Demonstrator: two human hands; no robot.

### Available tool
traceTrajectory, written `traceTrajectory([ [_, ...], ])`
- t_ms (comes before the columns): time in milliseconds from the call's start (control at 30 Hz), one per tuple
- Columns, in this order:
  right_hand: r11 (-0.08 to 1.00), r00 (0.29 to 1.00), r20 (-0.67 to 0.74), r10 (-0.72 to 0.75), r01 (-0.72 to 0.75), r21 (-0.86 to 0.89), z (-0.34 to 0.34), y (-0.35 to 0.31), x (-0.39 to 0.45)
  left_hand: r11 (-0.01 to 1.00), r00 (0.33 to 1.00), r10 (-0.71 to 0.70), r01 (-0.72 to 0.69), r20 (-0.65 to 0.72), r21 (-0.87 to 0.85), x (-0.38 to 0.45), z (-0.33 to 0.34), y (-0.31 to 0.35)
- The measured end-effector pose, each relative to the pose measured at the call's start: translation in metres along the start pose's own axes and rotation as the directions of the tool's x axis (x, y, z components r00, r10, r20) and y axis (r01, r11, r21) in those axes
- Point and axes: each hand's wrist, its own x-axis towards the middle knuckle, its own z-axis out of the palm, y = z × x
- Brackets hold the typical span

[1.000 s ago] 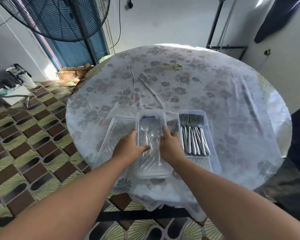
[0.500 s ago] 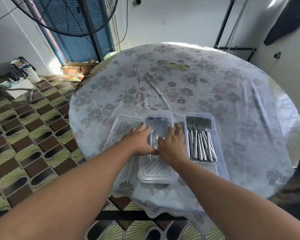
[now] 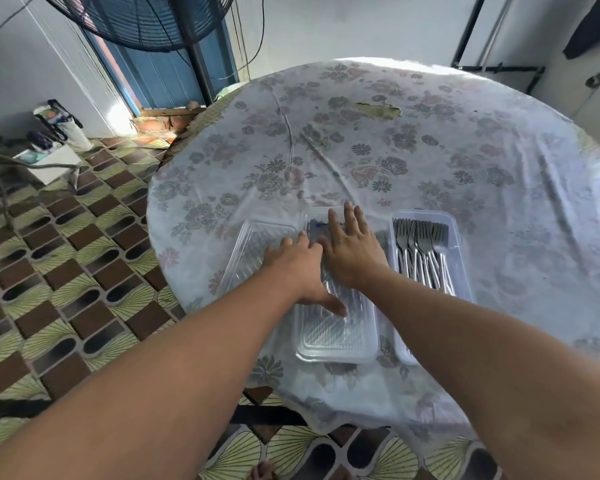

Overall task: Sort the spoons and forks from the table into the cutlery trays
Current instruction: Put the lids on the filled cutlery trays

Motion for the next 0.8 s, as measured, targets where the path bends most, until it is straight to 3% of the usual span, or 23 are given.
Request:
traceTrajectory([
  [300, 0.998, 0.996, -0.094, 0.011, -0.006, 0.055, -0.003, -0.005, -0.012, 1.0, 1.0, -0.021, 0.021, 0.019, 0.014, 0.0, 0.001, 0.003],
  [500, 0.978, 0.997, -0.03, 0.072, -0.065, 0.2, -0.001, -0.014, -0.064, 0.998, 0.999, -0.046, 0.047, 0.027, -0.045, -0.006, 0.004, 0.002],
  [600, 0.882, 0.978, -0.025, 0.205, -0.174, 0.437, -0.001, -0.025, -0.106, 0.996, 0.999, -0.04, 0.042, 0.029, -0.084, -0.009, 0.007, 0.001],
  [800, 0.824, 0.934, -0.12, 0.338, -0.232, 0.517, 0.026, -0.037, -0.157, 0.977, 0.999, -0.019, 0.029, 0.051, -0.209, -0.013, 0.024, -0.006],
])
